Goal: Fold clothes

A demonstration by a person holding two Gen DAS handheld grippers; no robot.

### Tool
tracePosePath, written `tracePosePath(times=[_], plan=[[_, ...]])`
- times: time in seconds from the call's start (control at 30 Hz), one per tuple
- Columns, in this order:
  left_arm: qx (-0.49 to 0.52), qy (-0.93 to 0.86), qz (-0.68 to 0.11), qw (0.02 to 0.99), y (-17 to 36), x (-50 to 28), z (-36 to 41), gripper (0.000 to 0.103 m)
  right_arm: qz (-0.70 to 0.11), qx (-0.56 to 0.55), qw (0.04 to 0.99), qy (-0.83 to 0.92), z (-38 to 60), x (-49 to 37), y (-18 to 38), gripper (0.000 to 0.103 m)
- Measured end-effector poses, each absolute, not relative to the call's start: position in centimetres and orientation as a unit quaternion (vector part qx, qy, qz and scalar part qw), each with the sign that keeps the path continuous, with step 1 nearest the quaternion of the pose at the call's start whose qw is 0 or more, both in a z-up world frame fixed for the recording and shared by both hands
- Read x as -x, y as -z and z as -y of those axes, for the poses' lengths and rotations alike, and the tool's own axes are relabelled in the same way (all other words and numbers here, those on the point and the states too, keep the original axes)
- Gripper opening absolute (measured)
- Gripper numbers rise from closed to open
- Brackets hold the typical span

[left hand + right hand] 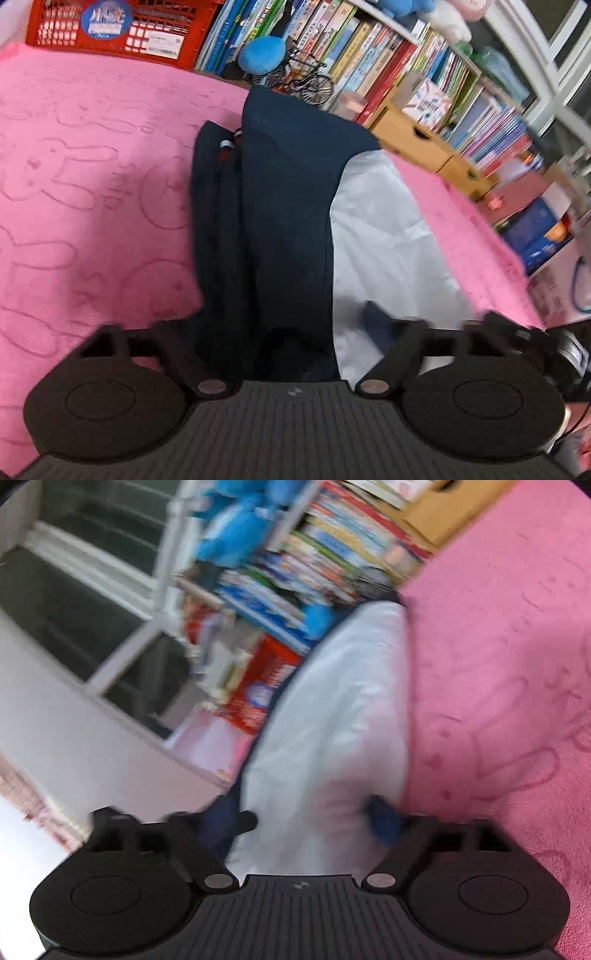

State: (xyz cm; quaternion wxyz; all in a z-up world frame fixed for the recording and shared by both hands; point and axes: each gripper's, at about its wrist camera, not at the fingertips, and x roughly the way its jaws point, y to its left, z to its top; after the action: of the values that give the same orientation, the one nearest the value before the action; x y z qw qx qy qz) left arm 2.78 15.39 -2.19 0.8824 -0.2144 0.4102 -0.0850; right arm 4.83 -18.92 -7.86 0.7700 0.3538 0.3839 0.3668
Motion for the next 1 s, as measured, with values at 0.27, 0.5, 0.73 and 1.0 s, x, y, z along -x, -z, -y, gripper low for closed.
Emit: tracePosePath(times=[0.27, 0.5, 0.73, 1.0], plan=[[0.261, 0.155, -0.403, 0.863, 1.0, 0.8, -16.9, 0.026, -0.368, -0.302, 0.794, -0.377, 20.8, -1.5, 4.4, 0.017], [0.21, 0.139, -0.419, 0.872, 2.4, 2.8, -16.1, 0.059, -0.414, -0.189, 0.817, -0.354, 20.7, 0.7, 5.4, 0.031], [0.085, 0.057, -0.329, 0.939, -3.5, 6.4, -16.2, 0.08, -0.35, -0.091, 0.873, -0.328, 22.5, 2.5, 0.9, 0.053], [0.027, 0.091, -0.214, 0.972, -7.3, 4.1, -10.6, 0.088, -0.283, -0.006, 0.874, -0.396, 12.8, 1.3, 1.3, 0.051]])
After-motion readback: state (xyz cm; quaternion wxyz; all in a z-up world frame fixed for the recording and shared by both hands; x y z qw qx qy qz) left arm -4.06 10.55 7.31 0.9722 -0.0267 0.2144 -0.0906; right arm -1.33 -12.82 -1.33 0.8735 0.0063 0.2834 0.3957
